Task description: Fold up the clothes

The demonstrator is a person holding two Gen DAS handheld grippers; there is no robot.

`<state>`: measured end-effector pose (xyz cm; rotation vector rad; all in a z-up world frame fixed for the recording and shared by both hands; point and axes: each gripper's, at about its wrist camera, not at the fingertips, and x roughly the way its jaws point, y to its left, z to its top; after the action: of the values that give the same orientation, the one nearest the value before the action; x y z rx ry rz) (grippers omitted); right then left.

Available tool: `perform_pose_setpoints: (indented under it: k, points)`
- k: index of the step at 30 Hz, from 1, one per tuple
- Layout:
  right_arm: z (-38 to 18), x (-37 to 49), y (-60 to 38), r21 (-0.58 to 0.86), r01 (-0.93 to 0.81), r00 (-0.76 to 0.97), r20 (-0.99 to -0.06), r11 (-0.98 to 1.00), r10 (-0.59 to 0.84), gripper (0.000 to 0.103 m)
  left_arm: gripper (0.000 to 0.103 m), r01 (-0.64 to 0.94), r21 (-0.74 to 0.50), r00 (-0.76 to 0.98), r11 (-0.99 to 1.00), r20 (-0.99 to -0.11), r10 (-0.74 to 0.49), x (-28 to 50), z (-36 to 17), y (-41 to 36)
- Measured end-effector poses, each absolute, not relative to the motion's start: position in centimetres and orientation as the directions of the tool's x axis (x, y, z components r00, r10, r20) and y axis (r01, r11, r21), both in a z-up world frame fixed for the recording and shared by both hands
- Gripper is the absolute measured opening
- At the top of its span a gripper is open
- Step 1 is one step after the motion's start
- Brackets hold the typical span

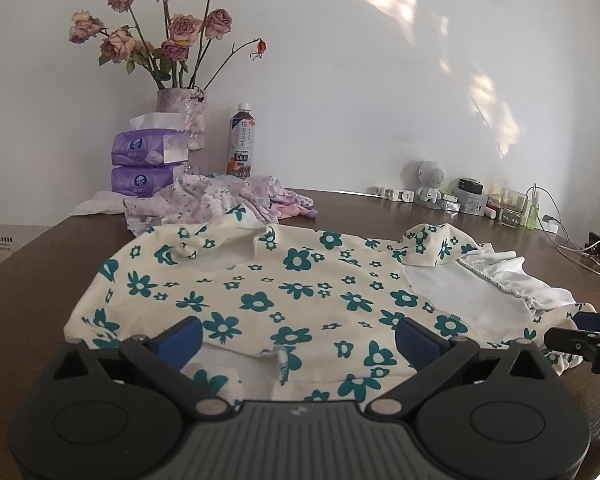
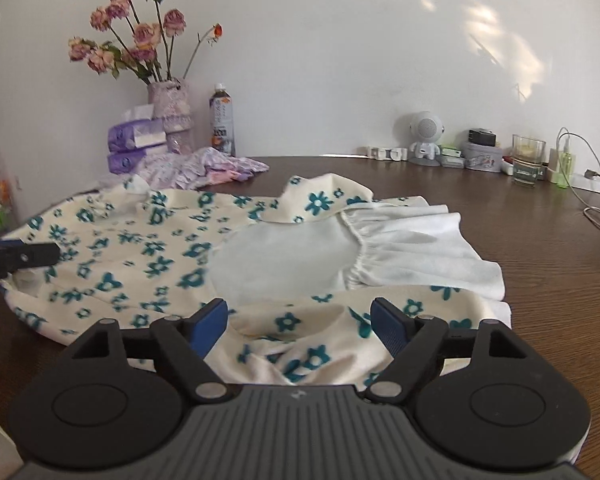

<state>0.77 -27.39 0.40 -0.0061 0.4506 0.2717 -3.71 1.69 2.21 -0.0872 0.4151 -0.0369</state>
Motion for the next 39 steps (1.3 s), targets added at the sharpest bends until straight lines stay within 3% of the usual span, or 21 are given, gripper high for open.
perform_pose_setpoints:
  k: [20, 39]
  points:
    - [0.9, -0.1, -24.7, 0.031, -0.277, 0.859, -0.439, 0.96, 0.262, 0.081, 0.103, -0.05, -0.166, 0.925, 0.985, -0.38, -0.017, -4.6, 2.2, 6.0]
    - [1.1, 0.0, -24.9, 0.078, -0.271, 0.844, -0.459, 0.959, 0.276, 0.081, 0.103, -0.041, -0.164, 0.928, 0.986, -0.371, -0.023, -4.7, 2.3, 7.0]
